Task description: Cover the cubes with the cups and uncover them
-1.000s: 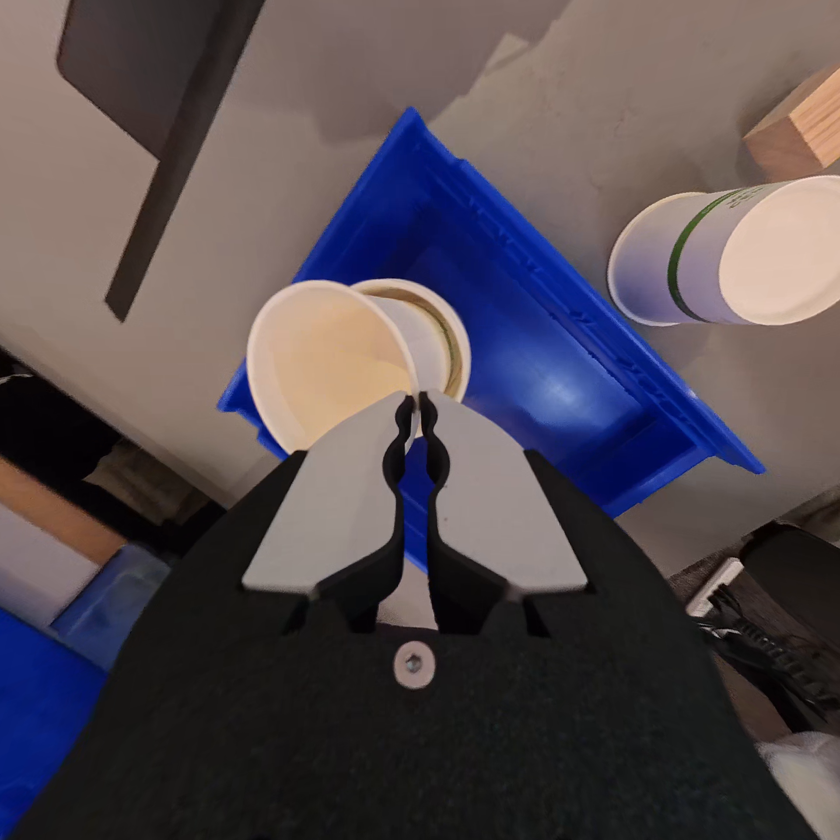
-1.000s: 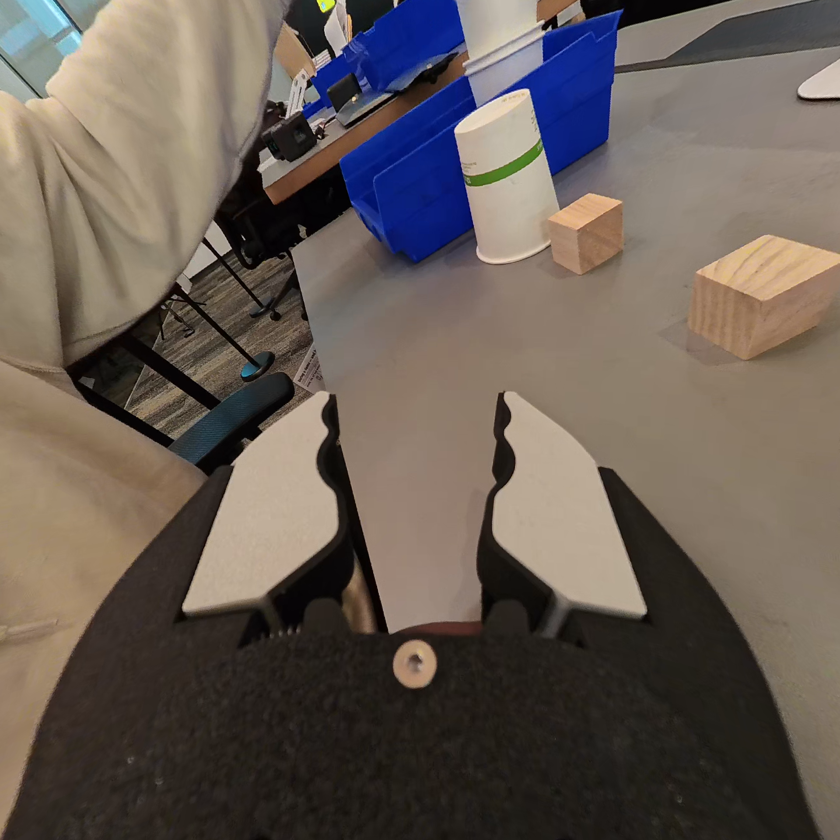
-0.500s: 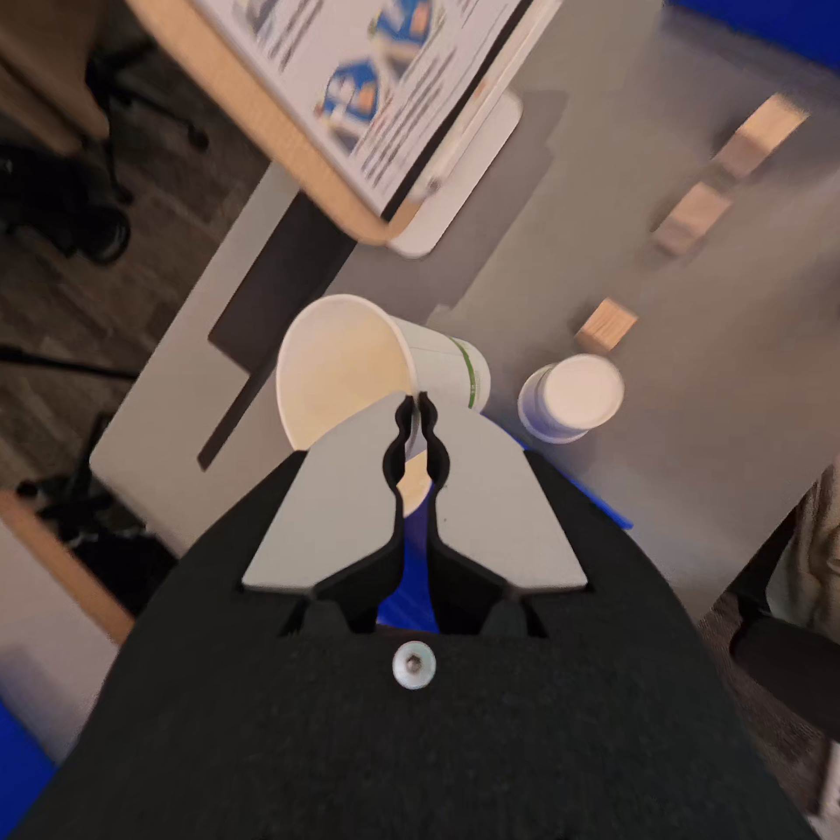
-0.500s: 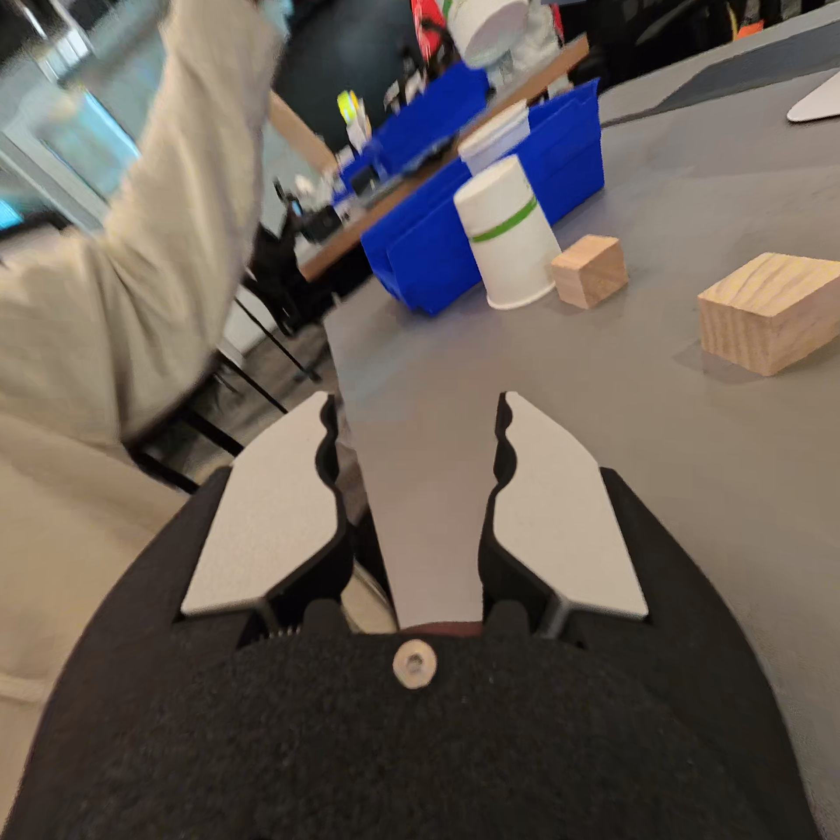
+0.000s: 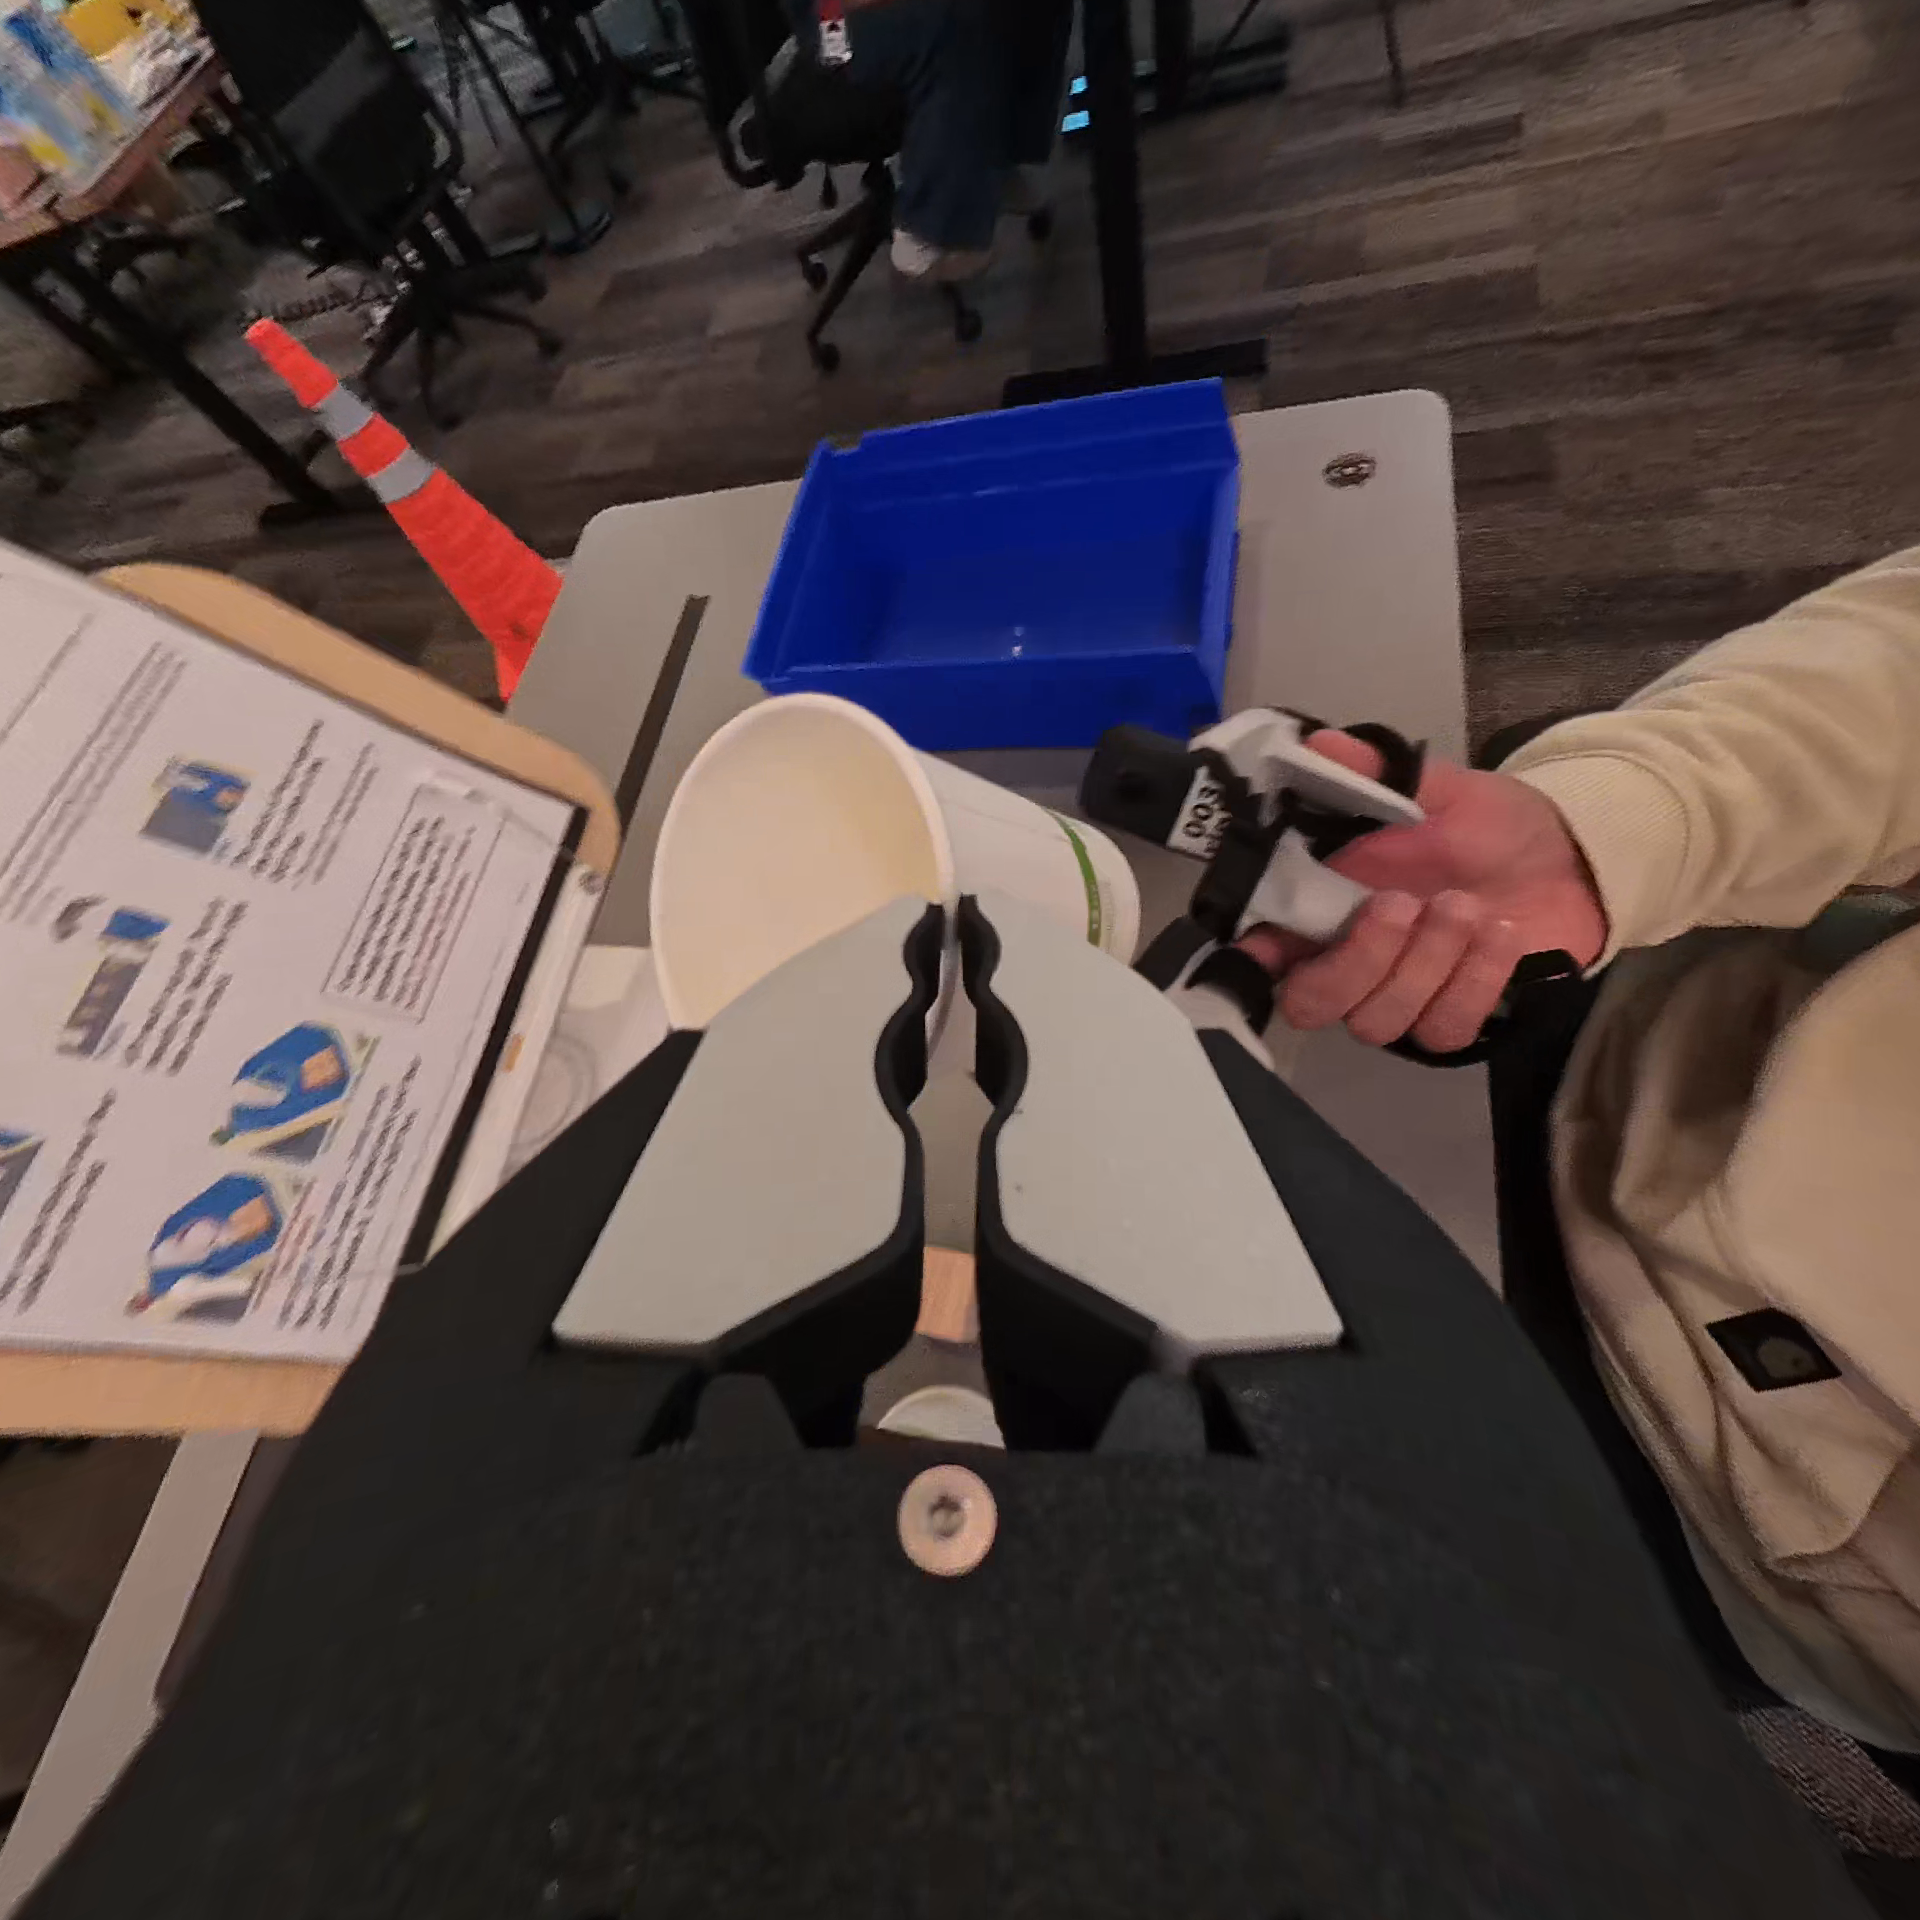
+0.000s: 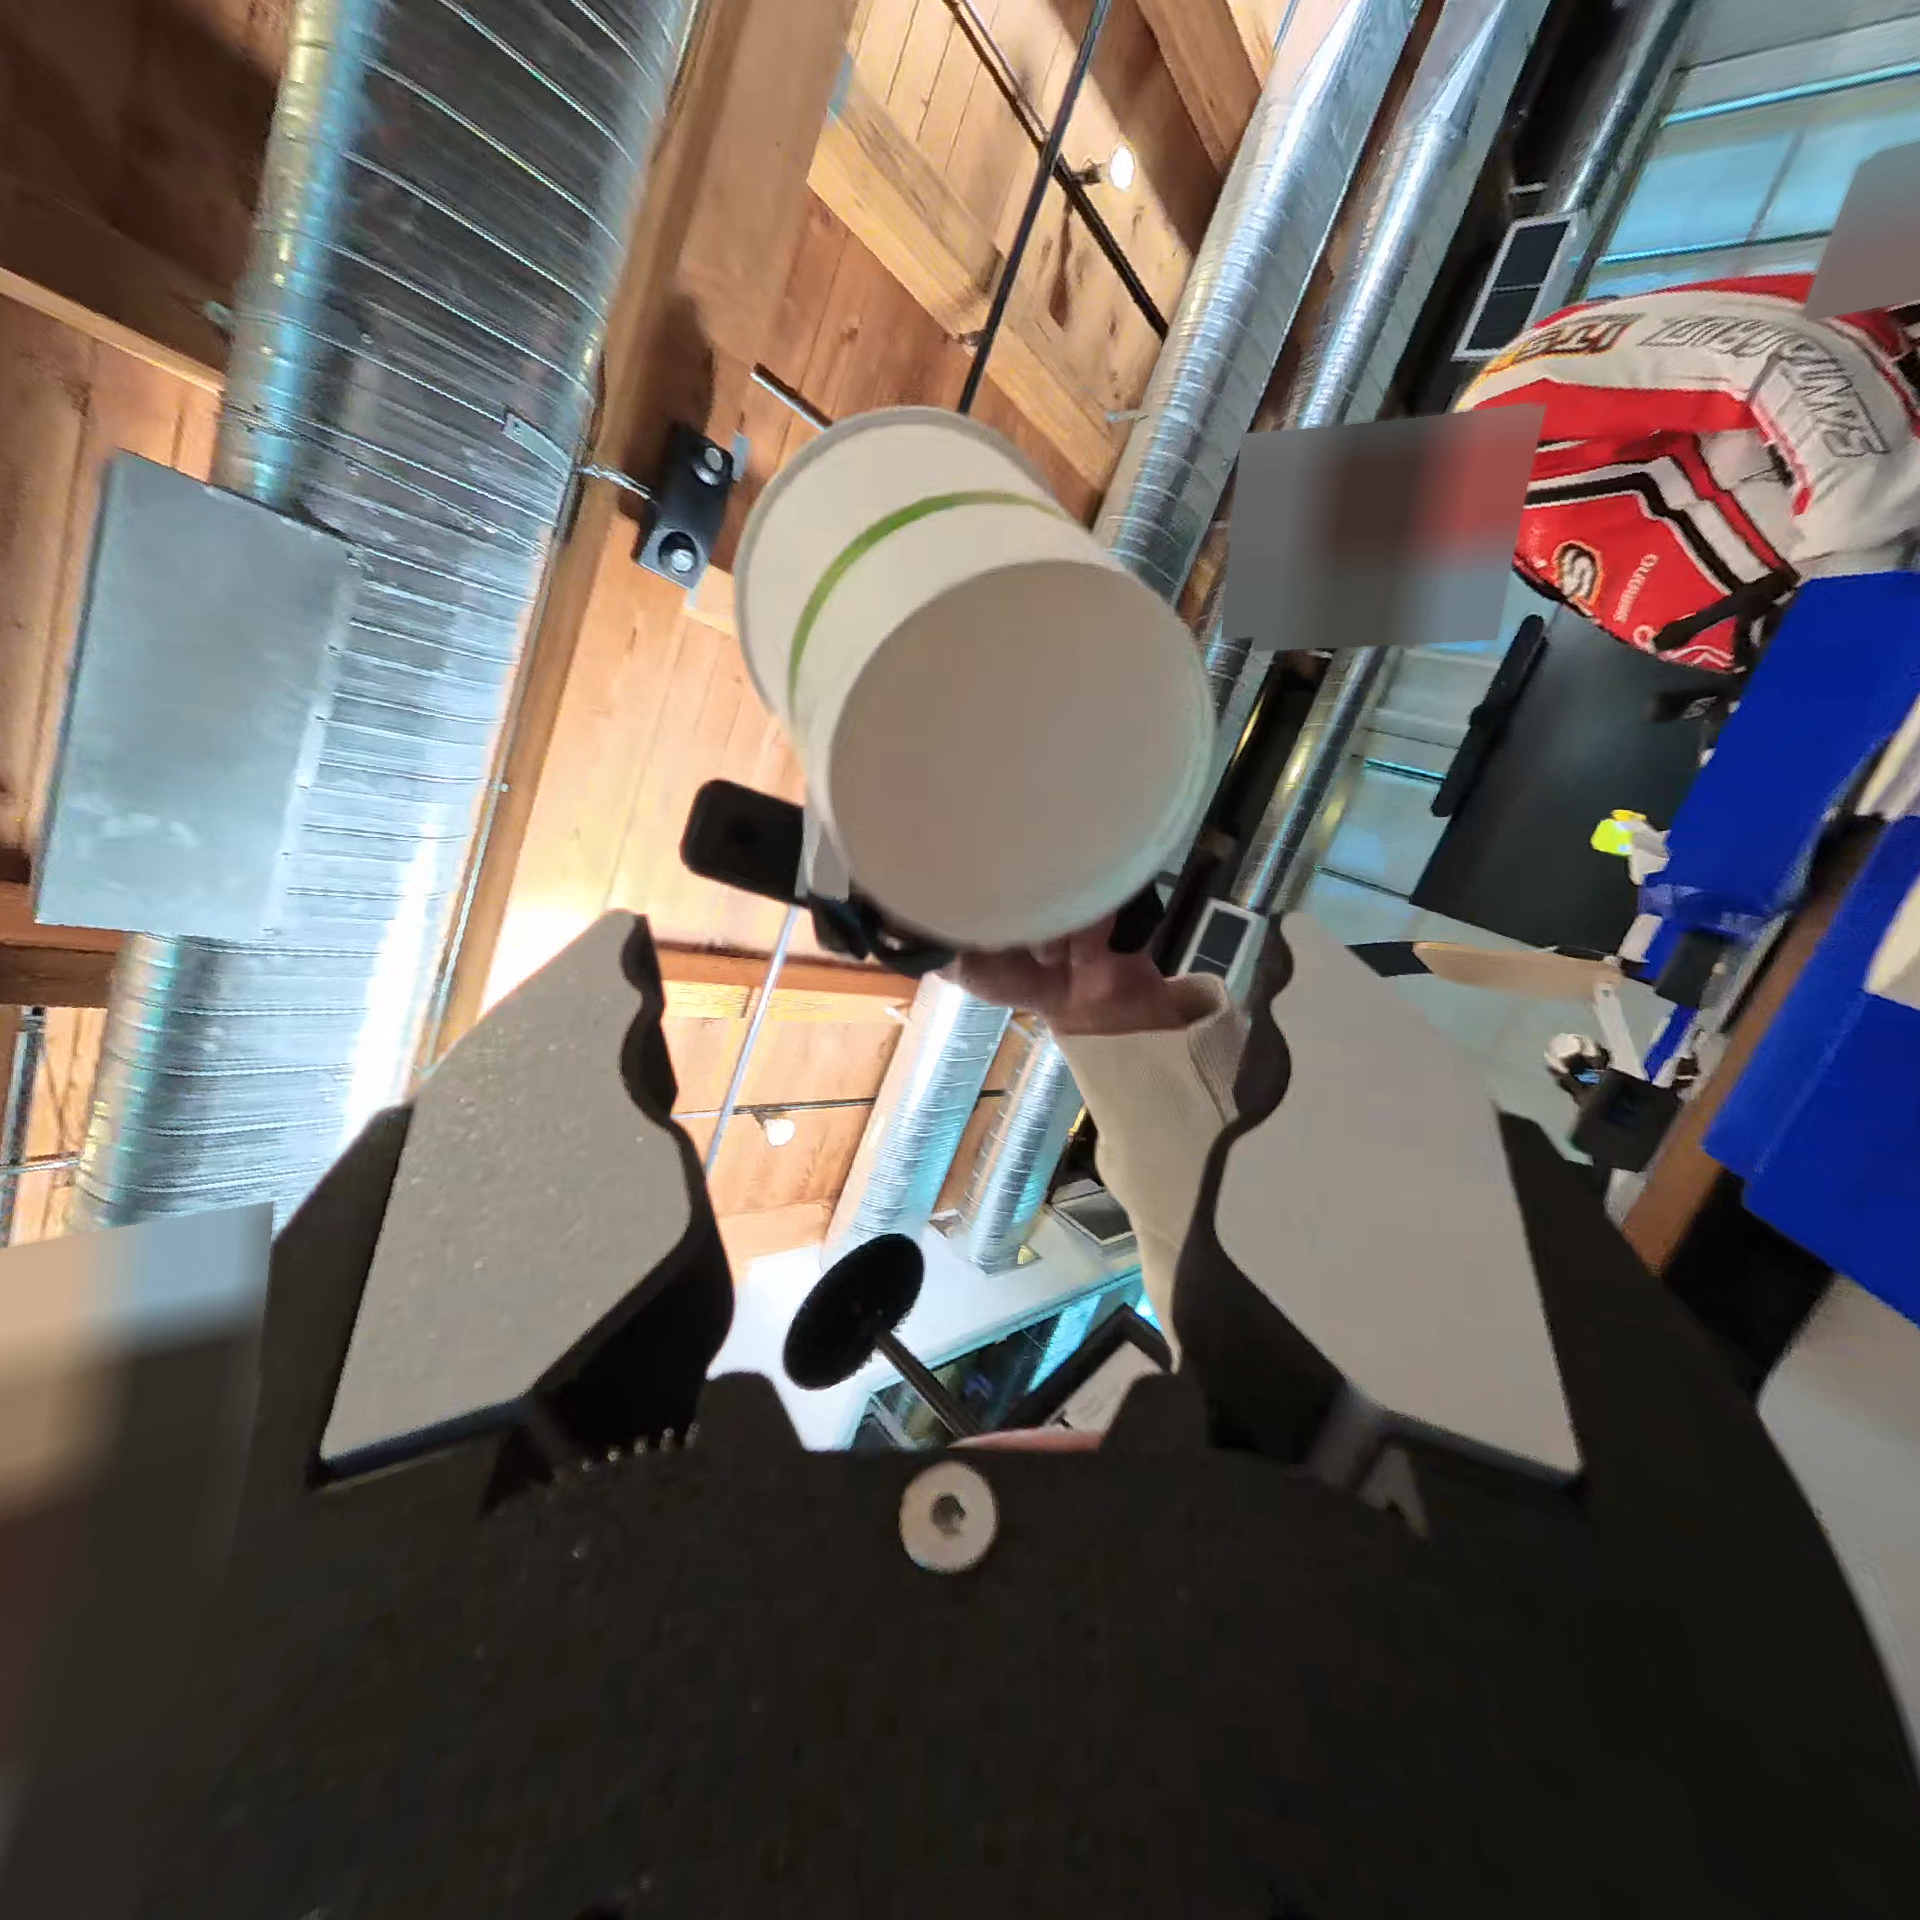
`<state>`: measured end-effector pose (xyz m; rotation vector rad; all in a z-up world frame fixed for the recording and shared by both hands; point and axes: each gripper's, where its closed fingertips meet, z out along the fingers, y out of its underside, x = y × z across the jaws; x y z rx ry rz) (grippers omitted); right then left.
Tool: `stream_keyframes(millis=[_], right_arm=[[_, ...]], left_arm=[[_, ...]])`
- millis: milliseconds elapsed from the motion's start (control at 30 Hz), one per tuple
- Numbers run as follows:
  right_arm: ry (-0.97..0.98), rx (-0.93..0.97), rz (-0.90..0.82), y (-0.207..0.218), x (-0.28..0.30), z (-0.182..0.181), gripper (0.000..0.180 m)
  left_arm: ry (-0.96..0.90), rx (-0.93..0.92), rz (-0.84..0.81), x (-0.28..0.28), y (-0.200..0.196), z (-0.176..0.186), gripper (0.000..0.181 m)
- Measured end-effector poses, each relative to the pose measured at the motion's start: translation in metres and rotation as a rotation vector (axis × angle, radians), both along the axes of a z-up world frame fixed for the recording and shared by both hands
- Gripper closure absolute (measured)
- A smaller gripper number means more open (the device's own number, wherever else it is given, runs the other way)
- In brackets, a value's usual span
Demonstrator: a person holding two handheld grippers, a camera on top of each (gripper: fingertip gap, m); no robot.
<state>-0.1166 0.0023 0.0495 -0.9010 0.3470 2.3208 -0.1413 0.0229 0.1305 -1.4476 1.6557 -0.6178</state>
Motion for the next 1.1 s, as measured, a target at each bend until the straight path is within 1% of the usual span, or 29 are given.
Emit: stream_keyframes(millis=[67,133,200,233,267,367,500,633,667,733,833,933,967,1033,1100], right_arm=[[0.043,-0.012,-0.010,0.002,0.006,0.004,0.071],[0.094,-0.025,-0.059,0.005,0.019,0.004,0.071],[0.124,-0.019,-0.049,0.003,0.026,0.001,0.073],[0.140,-0.016,-0.051,0.002,0.030,-0.002,0.078],[0.137,-0.018,-0.053,0.001,0.031,-0.005,0.087],[0.132,-0.010,-0.037,-0.003,0.031,-0.009,0.087],[0.112,-0.014,-0.015,-0.008,0.024,-0.012,0.073],[0.138,-0.019,0.009,-0.013,0.020,-0.016,0.071],[0.145,-0.018,0.007,-0.012,0.021,-0.017,0.073],[0.159,0.000,-0.012,-0.010,0.027,-0.017,0.085],[0.134,0.013,0.006,-0.012,0.026,-0.019,0.086],[0.058,0.024,-0.031,-0.010,0.028,-0.021,0.086],[0.029,0.039,-0.043,-0.010,0.029,-0.020,0.086],[-0.046,0.052,-0.068,-0.009,0.032,-0.020,0.086],[-0.208,0.101,-0.121,-0.009,0.032,-0.022,0.086]], left_arm=[[0.007,0.004,-0.045,0.016,-0.018,-0.011,0.178],[0.015,0.014,-0.082,0.028,-0.033,-0.021,0.178],[0.016,0.001,-0.110,0.034,-0.044,-0.029,0.178],[0.023,-0.001,-0.122,0.036,-0.048,-0.033,0.178],[0.018,0.003,-0.125,0.037,-0.050,-0.036,0.178],[-0.004,-0.024,-0.129,0.040,-0.053,-0.040,0.178],[-0.008,-0.027,-0.122,0.042,-0.050,-0.041,0.178],[-0.011,-0.027,-0.135,0.044,-0.051,-0.039,0.178],[-0.011,-0.037,-0.144,0.045,-0.053,-0.040,0.178],[0.002,-0.043,-0.152,0.047,-0.055,-0.046,0.178],[-0.022,-0.049,-0.146,0.048,-0.055,-0.048,0.178],[-0.031,-0.054,-0.130,0.044,-0.053,-0.051,0.177],[-0.034,-0.054,-0.115,0.042,-0.052,-0.052,0.175],[-0.035,-0.030,-0.071,0.031,-0.051,-0.054,0.145],[-0.034,-0.009,-0.040,0.012,-0.056,-0.059,0.128]])
